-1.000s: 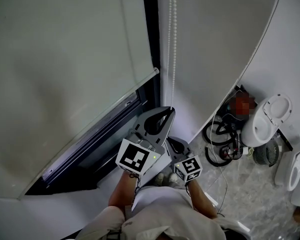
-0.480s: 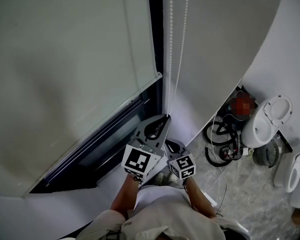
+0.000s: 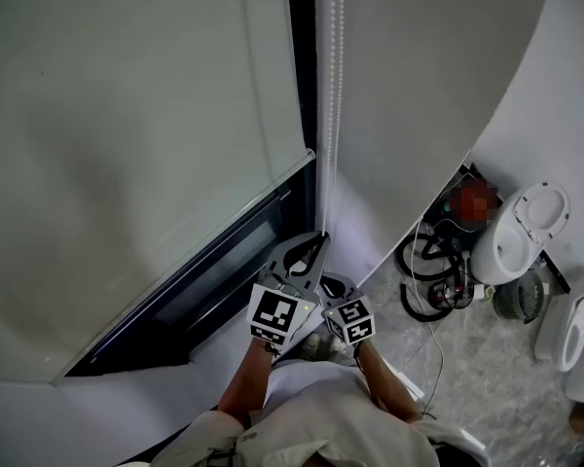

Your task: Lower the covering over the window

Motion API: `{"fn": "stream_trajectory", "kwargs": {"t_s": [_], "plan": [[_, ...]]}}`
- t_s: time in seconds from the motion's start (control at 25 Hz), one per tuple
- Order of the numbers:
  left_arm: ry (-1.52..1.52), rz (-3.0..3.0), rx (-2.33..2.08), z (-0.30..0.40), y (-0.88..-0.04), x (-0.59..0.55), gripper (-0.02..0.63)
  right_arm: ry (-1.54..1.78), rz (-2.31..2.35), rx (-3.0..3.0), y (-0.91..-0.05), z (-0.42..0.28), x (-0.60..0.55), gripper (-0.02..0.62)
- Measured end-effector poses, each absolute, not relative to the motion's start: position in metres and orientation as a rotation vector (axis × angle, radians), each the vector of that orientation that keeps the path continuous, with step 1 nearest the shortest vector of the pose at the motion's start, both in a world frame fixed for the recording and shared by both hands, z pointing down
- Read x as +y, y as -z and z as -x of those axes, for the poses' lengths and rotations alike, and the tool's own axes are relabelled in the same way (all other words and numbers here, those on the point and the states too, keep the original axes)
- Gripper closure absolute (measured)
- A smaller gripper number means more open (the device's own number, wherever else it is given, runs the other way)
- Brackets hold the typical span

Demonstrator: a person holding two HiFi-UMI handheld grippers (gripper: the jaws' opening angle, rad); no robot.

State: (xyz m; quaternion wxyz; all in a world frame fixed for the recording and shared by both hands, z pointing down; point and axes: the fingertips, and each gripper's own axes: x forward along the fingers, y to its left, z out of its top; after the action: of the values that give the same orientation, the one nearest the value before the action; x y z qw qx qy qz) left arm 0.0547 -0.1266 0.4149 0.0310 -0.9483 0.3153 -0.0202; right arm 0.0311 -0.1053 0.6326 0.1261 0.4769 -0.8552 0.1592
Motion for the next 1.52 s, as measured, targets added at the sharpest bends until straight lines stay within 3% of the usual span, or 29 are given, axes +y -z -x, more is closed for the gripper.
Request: {"fn": "stream_trajectory", "kwargs": {"t_s": [0.8,0.88,1.08,1.52], "plan": [[0.140,2.967,1.012,-0.052,-0.457,-0.125,0.592,-0.463,-1.347,-2.422,-0.660,-0.031,-0.093,0.591],[0.141,2.965,1.006,-0.052,-0.459,-0.126,0.592,-0.437,-1.361,-2.440,-0.650,-0.033,-0.092,0.584],[0.137,2.967,0.992,-0.054,-0.459,-0.126,0.592,-0.414,-1.376,-2.488,-0.614,-0.040,-0.091,0.497],[0.129,2.973,0.977,-0.055,-0.463,-0.133,0.592,-0.288,-1.538,-2.516,-0.503,-0.082,-0.098,0.500]]}}
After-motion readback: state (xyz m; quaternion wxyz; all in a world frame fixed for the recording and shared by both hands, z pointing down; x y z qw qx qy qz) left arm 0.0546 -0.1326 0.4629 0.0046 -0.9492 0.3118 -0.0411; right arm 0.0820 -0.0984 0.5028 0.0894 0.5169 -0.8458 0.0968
